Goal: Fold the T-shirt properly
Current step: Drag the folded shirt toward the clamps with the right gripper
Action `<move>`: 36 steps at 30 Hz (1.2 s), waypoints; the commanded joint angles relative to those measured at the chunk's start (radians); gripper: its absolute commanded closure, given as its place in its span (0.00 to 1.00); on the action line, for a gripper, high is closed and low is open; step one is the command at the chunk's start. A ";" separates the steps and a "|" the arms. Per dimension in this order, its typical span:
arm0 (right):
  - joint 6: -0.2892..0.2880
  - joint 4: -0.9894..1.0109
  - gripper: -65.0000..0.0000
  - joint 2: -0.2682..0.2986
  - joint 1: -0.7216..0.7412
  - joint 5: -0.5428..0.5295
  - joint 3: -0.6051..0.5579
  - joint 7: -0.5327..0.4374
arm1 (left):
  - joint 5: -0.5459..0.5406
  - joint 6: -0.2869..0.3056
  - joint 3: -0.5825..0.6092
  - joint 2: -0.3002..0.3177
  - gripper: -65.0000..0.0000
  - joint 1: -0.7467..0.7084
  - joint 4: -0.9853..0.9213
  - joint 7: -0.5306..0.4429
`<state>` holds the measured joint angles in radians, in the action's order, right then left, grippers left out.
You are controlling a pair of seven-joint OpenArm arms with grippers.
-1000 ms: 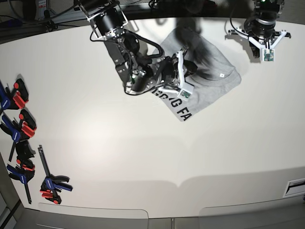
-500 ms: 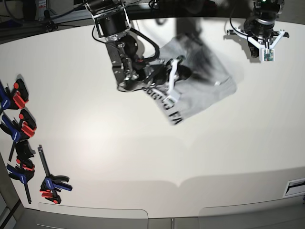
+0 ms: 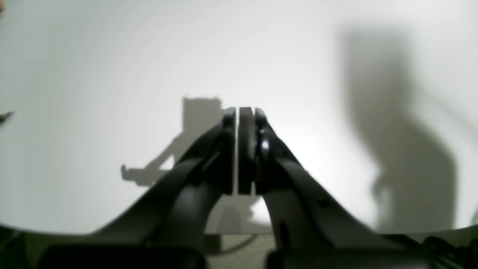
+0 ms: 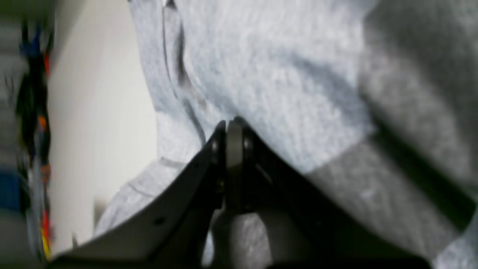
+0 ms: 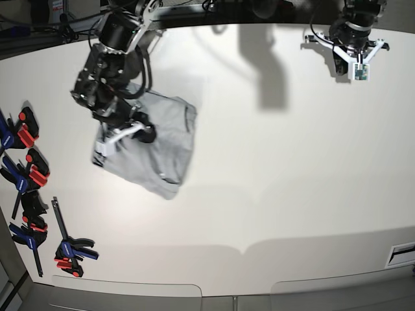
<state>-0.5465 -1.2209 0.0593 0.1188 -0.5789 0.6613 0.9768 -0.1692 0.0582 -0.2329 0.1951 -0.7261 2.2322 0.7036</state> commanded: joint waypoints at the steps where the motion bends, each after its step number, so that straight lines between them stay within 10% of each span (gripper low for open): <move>1: 0.029 -0.008 1.00 0.010 0.002 -0.010 0.039 0.007 | 0.000 0.014 -0.004 0.005 1.00 -0.008 0.021 -0.021; 11: 0.035 -0.008 1.00 0.021 -0.084 -0.163 0.352 0.010 | -0.126 0.150 -0.004 0.009 1.00 -0.008 0.021 -0.023; 18: 0.032 -0.008 1.00 0.021 -0.124 -0.222 0.499 0.012 | -0.207 0.179 -0.004 0.123 1.00 0.021 0.021 -0.024; 26: -0.152 -0.010 1.00 0.023 -0.127 -0.466 0.507 0.071 | -0.208 0.178 -0.004 0.205 1.00 0.107 0.021 -0.024; 36: -0.152 -0.108 1.00 0.108 -0.100 -0.905 0.372 0.401 | -0.211 0.178 -0.004 0.204 1.00 0.158 0.019 -0.026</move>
<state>-0.6926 -1.3121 0.1486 0.0109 -1.4628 1.0298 1.3853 -0.3706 0.2371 -0.2321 0.3931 -0.5682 2.2322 0.7044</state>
